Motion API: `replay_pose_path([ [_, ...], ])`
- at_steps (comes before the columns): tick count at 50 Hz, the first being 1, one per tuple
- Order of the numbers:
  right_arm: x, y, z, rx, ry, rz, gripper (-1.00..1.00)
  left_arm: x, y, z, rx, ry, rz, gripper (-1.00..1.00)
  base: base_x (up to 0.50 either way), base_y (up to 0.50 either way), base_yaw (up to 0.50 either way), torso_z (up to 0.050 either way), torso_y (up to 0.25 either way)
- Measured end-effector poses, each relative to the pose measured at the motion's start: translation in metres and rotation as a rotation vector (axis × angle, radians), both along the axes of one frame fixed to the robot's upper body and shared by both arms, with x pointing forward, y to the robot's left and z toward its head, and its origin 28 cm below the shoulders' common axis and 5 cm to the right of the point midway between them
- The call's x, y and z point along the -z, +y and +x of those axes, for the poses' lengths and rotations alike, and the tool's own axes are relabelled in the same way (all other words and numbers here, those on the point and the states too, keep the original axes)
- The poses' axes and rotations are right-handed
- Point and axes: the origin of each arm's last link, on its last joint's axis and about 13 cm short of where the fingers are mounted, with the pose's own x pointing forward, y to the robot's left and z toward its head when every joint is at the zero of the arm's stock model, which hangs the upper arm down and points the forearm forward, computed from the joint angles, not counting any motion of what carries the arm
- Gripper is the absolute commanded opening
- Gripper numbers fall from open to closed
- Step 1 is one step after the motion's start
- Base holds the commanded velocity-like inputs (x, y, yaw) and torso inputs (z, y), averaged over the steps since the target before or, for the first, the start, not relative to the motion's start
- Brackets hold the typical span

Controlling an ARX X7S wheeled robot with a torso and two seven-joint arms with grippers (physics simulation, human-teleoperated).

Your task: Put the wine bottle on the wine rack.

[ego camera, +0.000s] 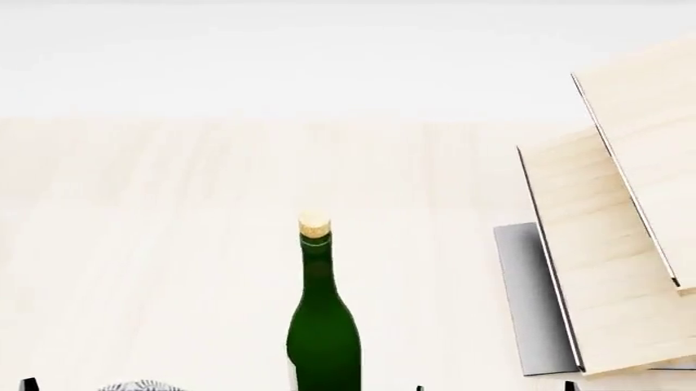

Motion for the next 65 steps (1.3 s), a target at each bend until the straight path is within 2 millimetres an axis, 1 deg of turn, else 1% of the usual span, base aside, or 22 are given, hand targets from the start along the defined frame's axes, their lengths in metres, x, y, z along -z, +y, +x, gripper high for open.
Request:
replay_pose_path([
  [65, 0.0014, 0.0010, 0.0010, 0.002, 0.005, -0.014, 1.00, 0.0002, -0.0007, 0.0002, 0.004, 0.000, 0.004, 1.00, 0.00, -0.13, 0.00, 0.000, 0.000],
])
